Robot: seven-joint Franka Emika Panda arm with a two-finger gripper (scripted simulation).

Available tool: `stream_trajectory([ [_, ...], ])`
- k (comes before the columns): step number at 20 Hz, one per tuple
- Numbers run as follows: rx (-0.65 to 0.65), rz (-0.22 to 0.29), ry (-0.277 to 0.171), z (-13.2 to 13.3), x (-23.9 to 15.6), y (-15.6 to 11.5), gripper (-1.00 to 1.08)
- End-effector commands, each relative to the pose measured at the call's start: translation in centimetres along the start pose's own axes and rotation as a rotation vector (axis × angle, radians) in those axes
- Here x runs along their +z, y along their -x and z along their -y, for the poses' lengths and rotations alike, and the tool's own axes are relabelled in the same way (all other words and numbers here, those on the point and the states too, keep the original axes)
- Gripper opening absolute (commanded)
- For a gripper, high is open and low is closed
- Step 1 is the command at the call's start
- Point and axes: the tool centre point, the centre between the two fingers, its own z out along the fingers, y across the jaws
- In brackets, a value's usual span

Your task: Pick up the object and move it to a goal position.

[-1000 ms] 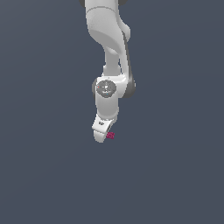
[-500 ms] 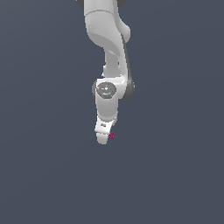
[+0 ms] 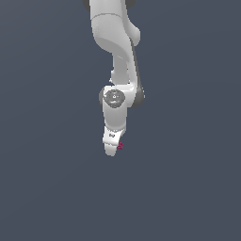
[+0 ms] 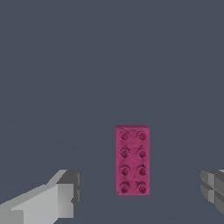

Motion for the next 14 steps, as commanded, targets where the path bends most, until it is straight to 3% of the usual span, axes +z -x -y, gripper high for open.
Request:
stream_trajectory([
  [1, -0.001, 0.000, -0.001, 0.1, 0.7, 0.0, 1.00],
  [13, -0.005, 0.000, -0.001, 0.0, 4.6, 0.0, 1.00],
  [14, -0.005, 0.000, -0.001, 0.0, 4.6, 0.0, -1.00],
])
